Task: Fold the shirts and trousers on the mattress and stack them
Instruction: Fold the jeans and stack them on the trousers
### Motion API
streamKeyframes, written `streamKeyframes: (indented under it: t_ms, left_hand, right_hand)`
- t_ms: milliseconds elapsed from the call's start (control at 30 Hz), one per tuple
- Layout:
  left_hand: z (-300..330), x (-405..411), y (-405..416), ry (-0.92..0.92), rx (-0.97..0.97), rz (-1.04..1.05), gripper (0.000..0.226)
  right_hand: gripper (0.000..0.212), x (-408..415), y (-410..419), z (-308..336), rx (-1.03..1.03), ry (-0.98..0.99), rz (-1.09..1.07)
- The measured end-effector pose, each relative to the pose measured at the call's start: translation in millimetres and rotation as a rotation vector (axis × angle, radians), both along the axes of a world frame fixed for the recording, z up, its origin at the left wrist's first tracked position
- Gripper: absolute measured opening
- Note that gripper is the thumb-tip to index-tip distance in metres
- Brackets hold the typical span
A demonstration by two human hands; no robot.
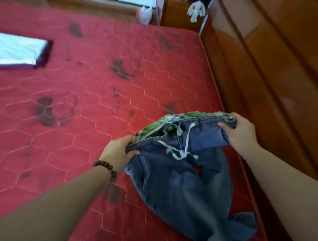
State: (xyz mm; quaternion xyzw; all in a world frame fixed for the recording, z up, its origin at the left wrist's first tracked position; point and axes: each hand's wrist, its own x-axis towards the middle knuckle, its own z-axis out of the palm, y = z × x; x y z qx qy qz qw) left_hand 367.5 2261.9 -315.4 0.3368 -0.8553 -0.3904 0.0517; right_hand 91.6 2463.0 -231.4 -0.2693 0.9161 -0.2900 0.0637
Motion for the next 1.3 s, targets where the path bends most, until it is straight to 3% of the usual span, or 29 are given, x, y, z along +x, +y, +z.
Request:
streamKeyframes:
  t_ms: [167,367,500,667,833,1000,1100,1300]
  left_hand:
    - [191.3,2.2,-48.3,0.114,-0.176,-0.042,0.030]
    - [443.4,22.1,-78.7,0.422,-0.298,-0.040,0.020]
    - [533.5,47.8,-90.0,0.631,-0.254,0.008,0.019]
    - [596.1,82.2,-98.8,0.843,-0.058,0.084,0.016]
    - [637.8,111.3,-108.5,1.014,0.230,0.011,0.024]
    - [662.7,130.3,-118.1,0.940,0.586,-0.159,0.017]
    - [666.5,124.6,-121.4,0.825,0.617,-0.142,0.009]
    - [672.7,81.2,-104.5,0.663,0.651,0.018,0.012]
  right_hand:
    - [0.017,6.1,31.3,163.5,-0.130,0.064,-0.071]
    - [0.012,27.8,37.2,367.8,-0.450,0.221,-0.025]
    - [0.025,35.9,34.2,452.7,-0.577,0.162,0.052]
    - [0.029,79.4,30.5,513.6,-0.870,0.056,0.137]
    - [0.018,123.0,31.8,553.1,-1.032,-0.213,0.310]
    - [0.032,142.5,38.1,583.1,-1.088,-0.393,0.447]
    - [0.029,143.8,35.7,584.0,-1.097,-0.434,0.363]
    - [0.004,141.5,12.3,574.4,-1.162,-0.355,-0.082]
